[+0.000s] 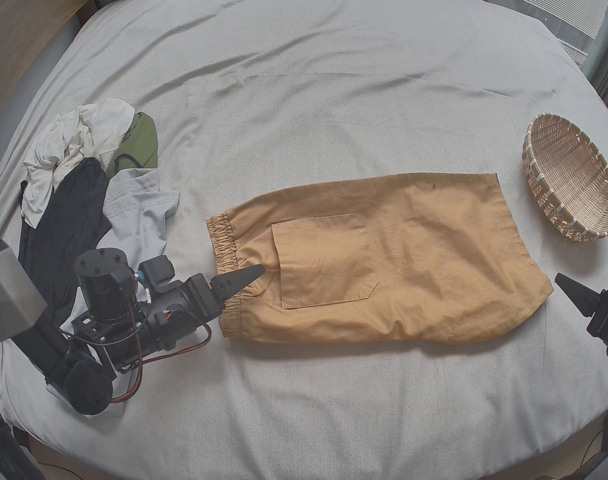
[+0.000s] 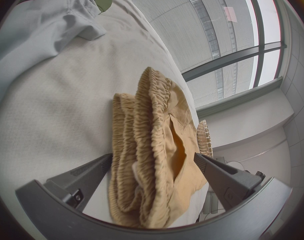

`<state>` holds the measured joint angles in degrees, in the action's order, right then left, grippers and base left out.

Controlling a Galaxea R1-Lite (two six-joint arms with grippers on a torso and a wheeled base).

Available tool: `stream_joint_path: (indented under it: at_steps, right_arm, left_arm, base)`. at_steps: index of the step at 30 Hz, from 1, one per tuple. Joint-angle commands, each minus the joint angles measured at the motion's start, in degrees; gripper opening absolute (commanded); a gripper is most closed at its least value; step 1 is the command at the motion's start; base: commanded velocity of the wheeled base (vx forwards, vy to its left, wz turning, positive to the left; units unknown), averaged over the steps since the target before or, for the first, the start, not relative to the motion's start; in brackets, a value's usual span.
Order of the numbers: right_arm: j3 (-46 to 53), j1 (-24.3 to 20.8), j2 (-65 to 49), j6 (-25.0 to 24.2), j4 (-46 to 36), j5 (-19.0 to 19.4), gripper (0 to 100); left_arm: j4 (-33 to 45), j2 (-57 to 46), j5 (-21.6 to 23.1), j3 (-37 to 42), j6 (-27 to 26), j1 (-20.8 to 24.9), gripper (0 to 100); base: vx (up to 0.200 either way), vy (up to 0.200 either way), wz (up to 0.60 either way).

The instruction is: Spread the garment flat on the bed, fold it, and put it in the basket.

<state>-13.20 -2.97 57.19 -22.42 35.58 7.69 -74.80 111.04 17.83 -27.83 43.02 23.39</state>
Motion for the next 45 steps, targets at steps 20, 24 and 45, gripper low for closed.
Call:
stream_joint_path:
  at_steps: [20, 24, 45]
  right_arm:
    - [1.5, -0.1, -3.0, -0.4, -2.6, 0.5, 100]
    - [1.5, -0.1, -2.7, -0.4, -2.5, 0.5, 100]
    - [-1.1, -0.1, 1.2, -0.4, -2.0, 1.2, 100]
  left_arm:
    - [-3.4, -5.8, -0.7, 7.4, 3.0, 1.0, 0]
    - [-1.7, -9.1, -0.5, 8.7, 3.1, 0.6, 0]
    - [44.3, -41.9, 7.7, 7.6, -4.4, -18.4, 0]
  base:
    - [0.000, 0.000, 0.00]
    - [0.000, 0.000, 0.00]
    - [0.000, 0.000, 0.00]
